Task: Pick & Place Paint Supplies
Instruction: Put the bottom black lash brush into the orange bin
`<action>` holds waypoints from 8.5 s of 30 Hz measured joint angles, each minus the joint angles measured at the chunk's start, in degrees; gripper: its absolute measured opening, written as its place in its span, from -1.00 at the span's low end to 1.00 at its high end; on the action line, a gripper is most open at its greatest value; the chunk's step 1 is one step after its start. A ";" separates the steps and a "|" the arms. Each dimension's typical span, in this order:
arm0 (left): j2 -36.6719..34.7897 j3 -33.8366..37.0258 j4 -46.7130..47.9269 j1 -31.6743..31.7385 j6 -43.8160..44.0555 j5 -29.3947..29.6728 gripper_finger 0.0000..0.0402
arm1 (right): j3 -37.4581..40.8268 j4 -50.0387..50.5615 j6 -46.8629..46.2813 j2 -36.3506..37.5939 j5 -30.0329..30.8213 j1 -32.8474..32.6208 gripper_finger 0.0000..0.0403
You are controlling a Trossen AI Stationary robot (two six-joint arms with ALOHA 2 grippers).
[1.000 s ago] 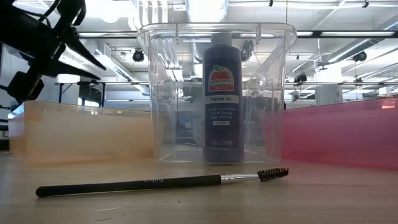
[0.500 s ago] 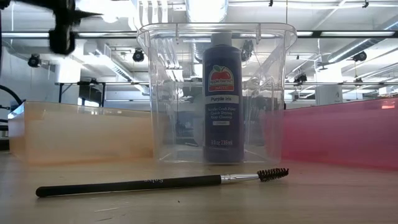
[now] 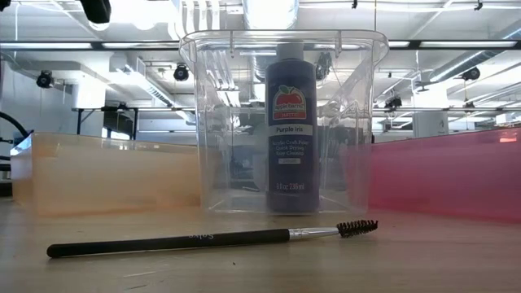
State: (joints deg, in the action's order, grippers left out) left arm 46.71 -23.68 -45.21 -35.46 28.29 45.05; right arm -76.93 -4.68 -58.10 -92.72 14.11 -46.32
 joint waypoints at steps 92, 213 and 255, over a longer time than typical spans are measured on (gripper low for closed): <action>-0.12 0.02 6.36 0.01 6.25 -3.10 -0.51 | 14.08 -0.09 1.31 -26.76 19.36 4.43 -0.30; 37.83 -55.39 84.54 9.88 1.00 -32.91 -0.92 | -31.60 49.10 41.41 -8.84 -1.42 21.31 -0.94; 14.99 1.58 47.89 1.49 86.53 4.21 -0.92 | -31.60 57.04 31.67 -0.23 9.00 20.74 0.01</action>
State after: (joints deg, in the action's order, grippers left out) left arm 61.69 -22.10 2.68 -33.98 114.82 49.26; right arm -108.53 52.36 -26.44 -92.95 23.11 -25.59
